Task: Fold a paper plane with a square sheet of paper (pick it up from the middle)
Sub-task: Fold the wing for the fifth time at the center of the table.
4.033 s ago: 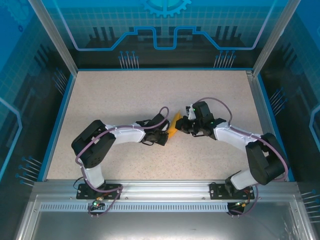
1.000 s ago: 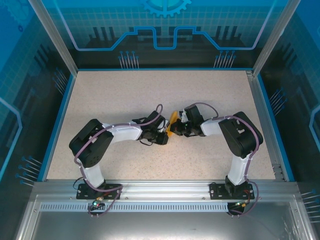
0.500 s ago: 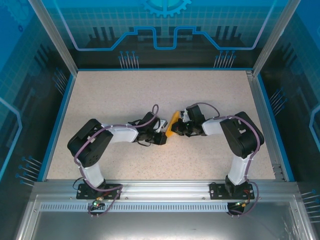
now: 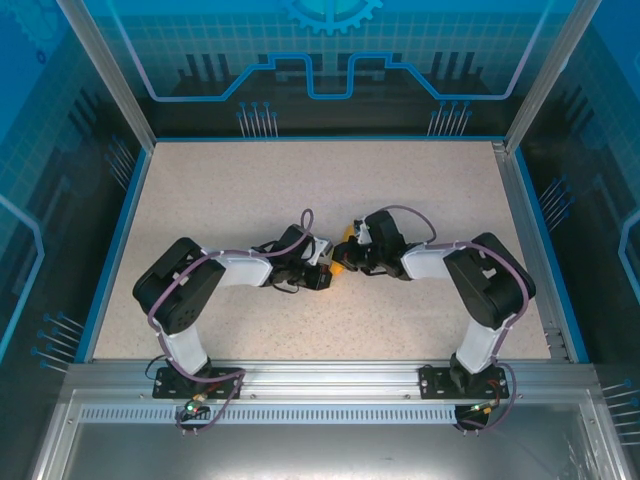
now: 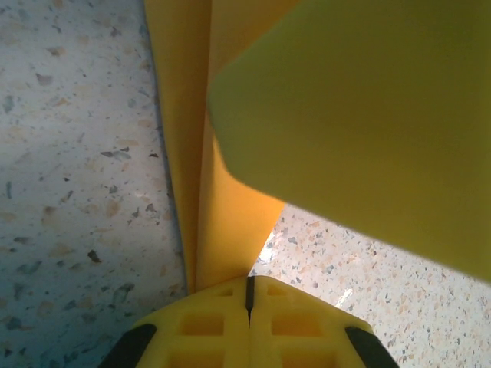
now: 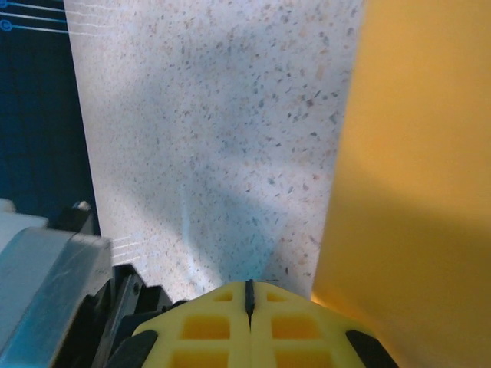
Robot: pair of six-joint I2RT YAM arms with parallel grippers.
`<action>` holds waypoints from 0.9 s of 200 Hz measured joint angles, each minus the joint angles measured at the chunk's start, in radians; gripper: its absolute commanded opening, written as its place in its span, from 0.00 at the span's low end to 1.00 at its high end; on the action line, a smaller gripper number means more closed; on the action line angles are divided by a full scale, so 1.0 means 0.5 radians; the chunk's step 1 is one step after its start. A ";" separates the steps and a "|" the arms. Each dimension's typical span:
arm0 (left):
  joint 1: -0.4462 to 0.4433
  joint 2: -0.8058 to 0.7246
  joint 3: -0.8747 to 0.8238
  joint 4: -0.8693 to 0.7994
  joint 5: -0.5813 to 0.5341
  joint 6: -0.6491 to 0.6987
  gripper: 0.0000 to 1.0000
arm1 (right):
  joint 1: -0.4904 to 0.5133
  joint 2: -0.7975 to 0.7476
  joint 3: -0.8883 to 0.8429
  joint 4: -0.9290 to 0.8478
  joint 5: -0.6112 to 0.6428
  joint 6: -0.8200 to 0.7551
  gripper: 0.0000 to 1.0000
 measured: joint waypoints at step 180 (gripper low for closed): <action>0.009 0.010 -0.026 0.073 0.021 -0.001 0.00 | -0.059 0.275 0.371 -0.498 0.080 -0.259 0.02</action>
